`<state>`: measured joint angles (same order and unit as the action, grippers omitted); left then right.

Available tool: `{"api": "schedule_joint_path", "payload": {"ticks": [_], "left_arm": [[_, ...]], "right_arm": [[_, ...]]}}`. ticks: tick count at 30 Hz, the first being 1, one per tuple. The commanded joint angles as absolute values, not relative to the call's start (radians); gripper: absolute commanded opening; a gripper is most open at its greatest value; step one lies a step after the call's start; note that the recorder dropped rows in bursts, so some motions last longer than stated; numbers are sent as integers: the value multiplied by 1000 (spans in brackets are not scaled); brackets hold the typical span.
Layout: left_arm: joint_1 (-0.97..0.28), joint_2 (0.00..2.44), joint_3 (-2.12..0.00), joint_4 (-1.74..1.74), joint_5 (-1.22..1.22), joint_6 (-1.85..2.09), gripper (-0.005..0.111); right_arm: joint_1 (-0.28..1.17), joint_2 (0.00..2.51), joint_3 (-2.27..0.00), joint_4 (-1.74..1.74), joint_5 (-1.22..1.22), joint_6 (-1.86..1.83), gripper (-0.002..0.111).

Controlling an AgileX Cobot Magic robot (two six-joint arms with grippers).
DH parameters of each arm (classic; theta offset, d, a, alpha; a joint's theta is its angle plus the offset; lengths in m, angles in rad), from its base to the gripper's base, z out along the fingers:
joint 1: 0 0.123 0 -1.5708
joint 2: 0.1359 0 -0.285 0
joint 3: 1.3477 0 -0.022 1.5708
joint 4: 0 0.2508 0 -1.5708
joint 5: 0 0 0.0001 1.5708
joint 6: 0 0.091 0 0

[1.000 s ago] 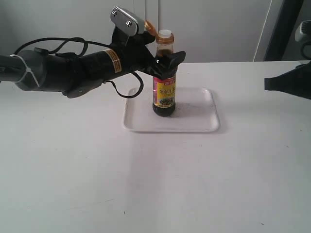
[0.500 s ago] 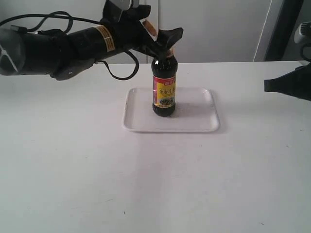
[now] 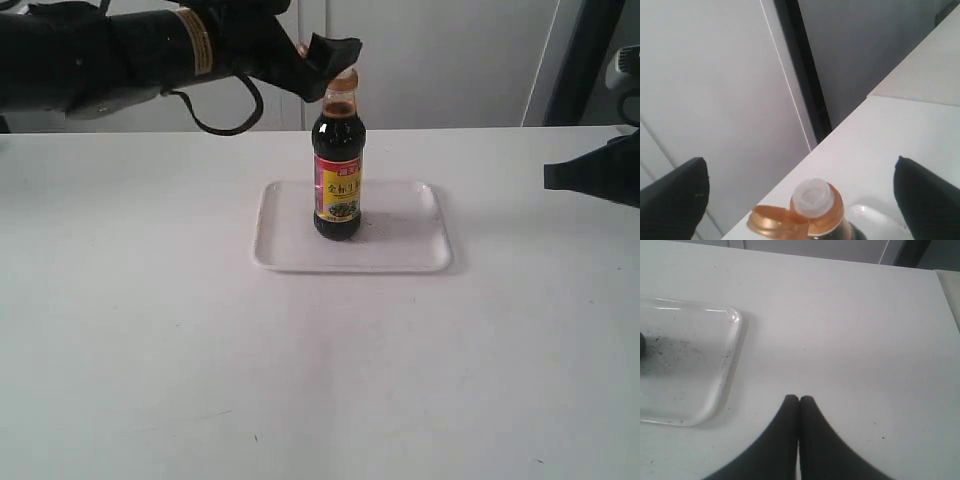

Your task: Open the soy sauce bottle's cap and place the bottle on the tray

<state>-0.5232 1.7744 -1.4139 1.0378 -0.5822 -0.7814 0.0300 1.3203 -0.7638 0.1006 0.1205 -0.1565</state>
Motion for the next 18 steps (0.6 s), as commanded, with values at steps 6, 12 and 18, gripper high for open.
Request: {"api": "schedule_joint_path", "payload": {"ticks": [6,12,18], "left_arm": [[-520,1631,-1405,1456,-361,-1162,88],[-520,1573,-1389,1716,-141,-1424,28],[-520,1523,-1290,1721,268,-1208,0]], "right_arm": [[32,1321,-768,98,112,-162,0],[34,1321,-768,98,112,-162,0],[82,1321,-768,94,112,-234,0]]}}
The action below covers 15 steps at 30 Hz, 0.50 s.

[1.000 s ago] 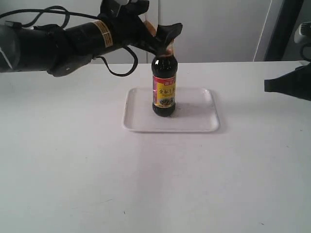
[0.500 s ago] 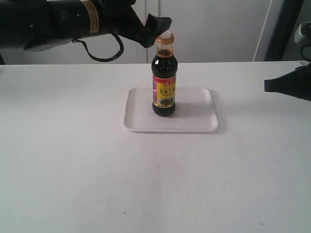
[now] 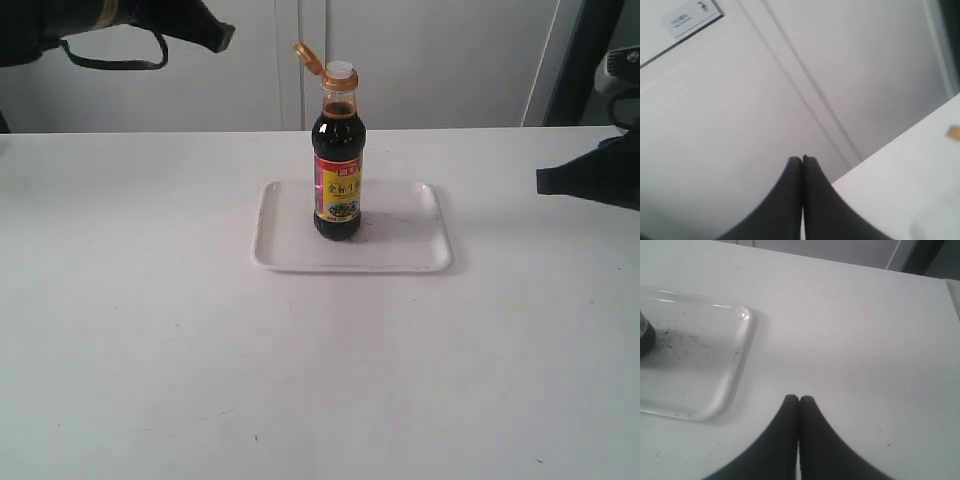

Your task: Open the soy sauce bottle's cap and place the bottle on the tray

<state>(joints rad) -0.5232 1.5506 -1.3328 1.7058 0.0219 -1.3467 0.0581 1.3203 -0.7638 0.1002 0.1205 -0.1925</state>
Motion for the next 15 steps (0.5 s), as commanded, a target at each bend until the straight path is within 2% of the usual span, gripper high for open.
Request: {"api": "schedule_joint_path", "payload": {"ticks": [1,3,4,6,11,15], "left_arm": [[-520,1523,-1284,1716,350,-1143,0],[-520,1525,-1278,1624,591,-848,0],[-510,1525,-1278,1563,638,-761,0],[-462,1525,-1278,1329,677,-537,0],[-256,1523,-1280,626,736,-117,0],[-209,1523,-1280,487,805,-48,0]], "right_arm": [[83,1321,-768,94,112,-242,0],[89,1321,-768,94,112,-277,0],[93,1321,-768,94,114,-292,0],[93,1321,-798,92,178,-297,0],[93,1321,-960,93,511,-336,0],[93,1329,-1006,93,630,-336,0]]}}
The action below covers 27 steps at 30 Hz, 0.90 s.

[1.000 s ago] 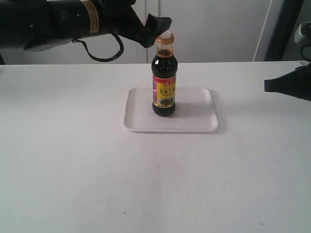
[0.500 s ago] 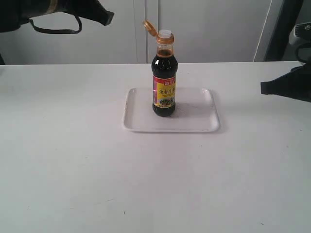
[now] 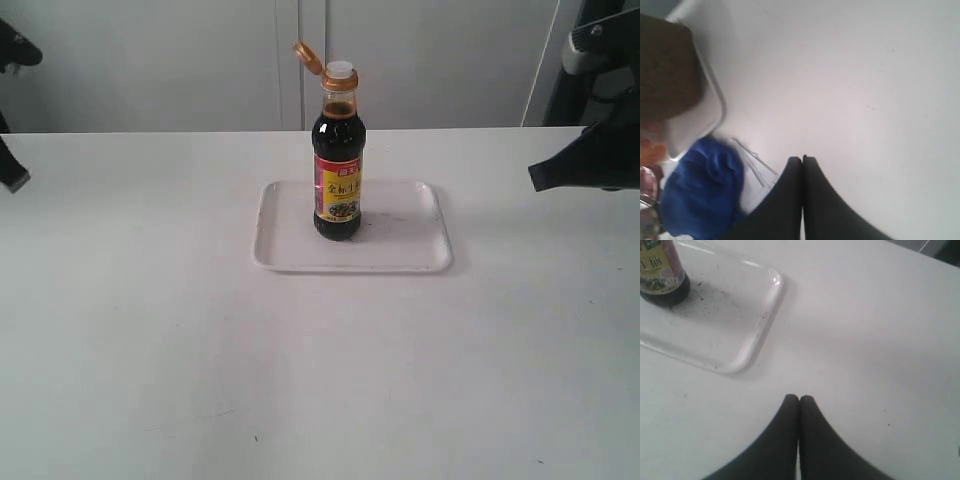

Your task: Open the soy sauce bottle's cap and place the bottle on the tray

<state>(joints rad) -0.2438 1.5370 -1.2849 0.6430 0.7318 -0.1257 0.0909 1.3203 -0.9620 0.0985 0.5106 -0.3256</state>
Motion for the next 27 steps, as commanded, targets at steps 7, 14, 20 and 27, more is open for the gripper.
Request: {"api": "schedule_joint_path", "payload": {"ticks": [7,14,20,27], "left_arm": [[-210,1513,-1278,338,954,10,0],[-210,1407,-1219,217,920,61,0],[-210,1293,-1112,190,805,61,0],[-210,1161,-997,158,626,55,0]], "right_arm": [[89,1372,-1114,63,892,-332,0],[43,1388,-1115,47,1051,-302,0],[-19,1348,-1082,55,1037,-265,0],[-30,1203,-940,112,783,-265,0]]}}
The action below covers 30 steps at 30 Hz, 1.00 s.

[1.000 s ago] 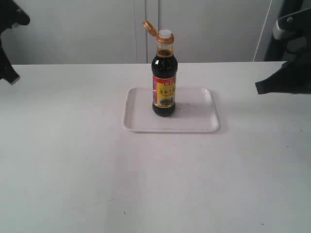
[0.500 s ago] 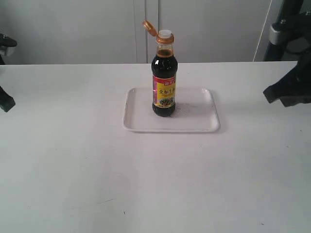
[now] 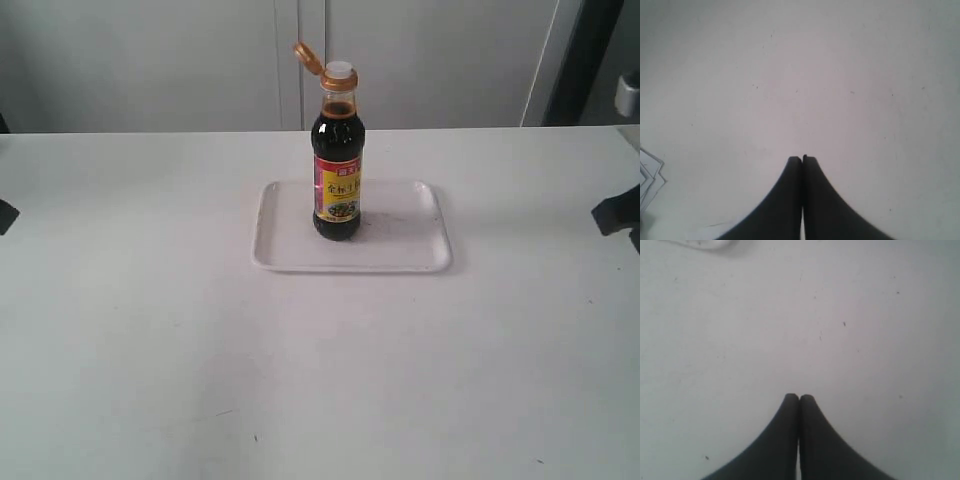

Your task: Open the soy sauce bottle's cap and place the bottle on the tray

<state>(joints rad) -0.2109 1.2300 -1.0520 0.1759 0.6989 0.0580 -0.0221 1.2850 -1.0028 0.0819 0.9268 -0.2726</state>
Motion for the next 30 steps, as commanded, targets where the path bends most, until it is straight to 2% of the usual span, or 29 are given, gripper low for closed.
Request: {"api": "schedule_joint_path", "payload": {"ticks": [1,11,18,23,30], "left_arm": [[-210,1140,-977,158,600,43,0],[-210,957,-752,158,273,21,0],[-210,850,-635,158,136,18,0],[-210,739,-553,149,35,-6,0],[-210,619,-491,139,18,-54,0]], "right_arm": [[-30,1174,-919,121,747,-265,0],[-30,880,-705,168,432,-265,0],[-30,729,-578,191,244,-265,0],[-22,622,-496,191,166,-279,0],[45,476,-447,191,141,-311,0]]}}
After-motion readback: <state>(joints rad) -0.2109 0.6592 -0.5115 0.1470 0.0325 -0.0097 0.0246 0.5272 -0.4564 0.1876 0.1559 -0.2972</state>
